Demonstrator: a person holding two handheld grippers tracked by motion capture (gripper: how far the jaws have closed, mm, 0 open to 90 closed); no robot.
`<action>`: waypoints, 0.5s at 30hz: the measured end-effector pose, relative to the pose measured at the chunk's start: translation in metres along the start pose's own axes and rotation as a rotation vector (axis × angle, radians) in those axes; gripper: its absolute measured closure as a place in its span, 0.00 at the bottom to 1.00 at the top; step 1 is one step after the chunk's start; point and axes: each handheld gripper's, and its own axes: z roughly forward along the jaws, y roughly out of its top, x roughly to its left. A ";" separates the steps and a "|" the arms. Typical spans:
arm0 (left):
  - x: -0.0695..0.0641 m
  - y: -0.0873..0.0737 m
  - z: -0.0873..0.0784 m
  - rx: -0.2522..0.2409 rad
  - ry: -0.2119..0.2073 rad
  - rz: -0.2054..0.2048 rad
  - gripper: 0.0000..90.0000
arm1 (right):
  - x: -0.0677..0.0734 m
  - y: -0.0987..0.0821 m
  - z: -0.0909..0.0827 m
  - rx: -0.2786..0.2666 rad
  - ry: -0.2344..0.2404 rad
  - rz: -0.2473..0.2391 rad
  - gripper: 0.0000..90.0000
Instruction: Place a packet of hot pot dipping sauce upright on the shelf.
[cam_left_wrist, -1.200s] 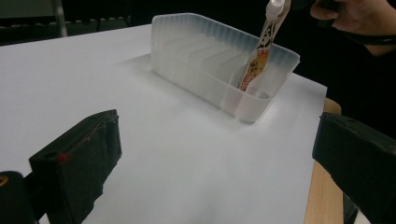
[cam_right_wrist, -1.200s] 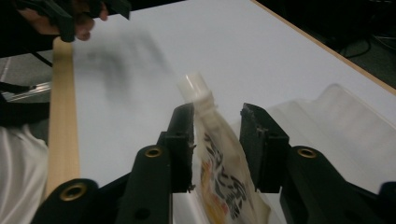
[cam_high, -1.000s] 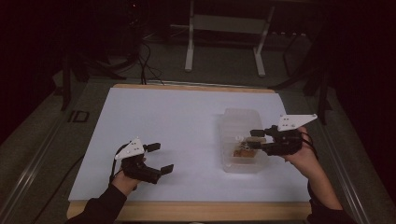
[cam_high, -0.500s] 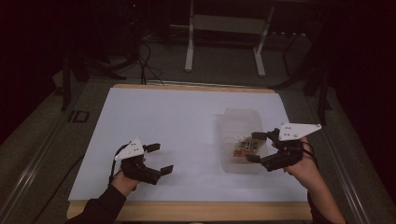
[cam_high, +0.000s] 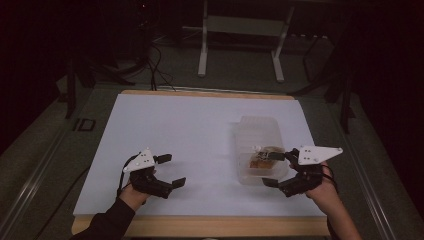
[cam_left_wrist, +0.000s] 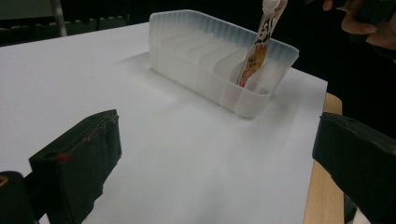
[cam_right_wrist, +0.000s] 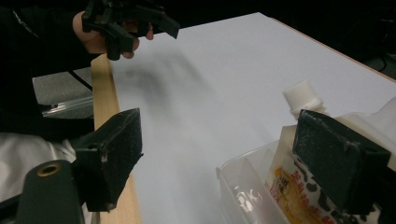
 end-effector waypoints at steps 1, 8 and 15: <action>0.000 0.000 0.000 0.001 0.000 0.001 0.02 | 0.002 -0.004 0.000 0.002 0.000 0.005 0.17; -0.001 0.000 0.000 0.001 -0.001 0.004 0.02 | 0.008 -0.019 0.001 -0.005 0.000 0.024 0.18; -0.001 -0.001 0.001 0.005 -0.003 0.007 0.02 | 0.012 -0.033 0.007 0.007 -0.010 0.040 0.18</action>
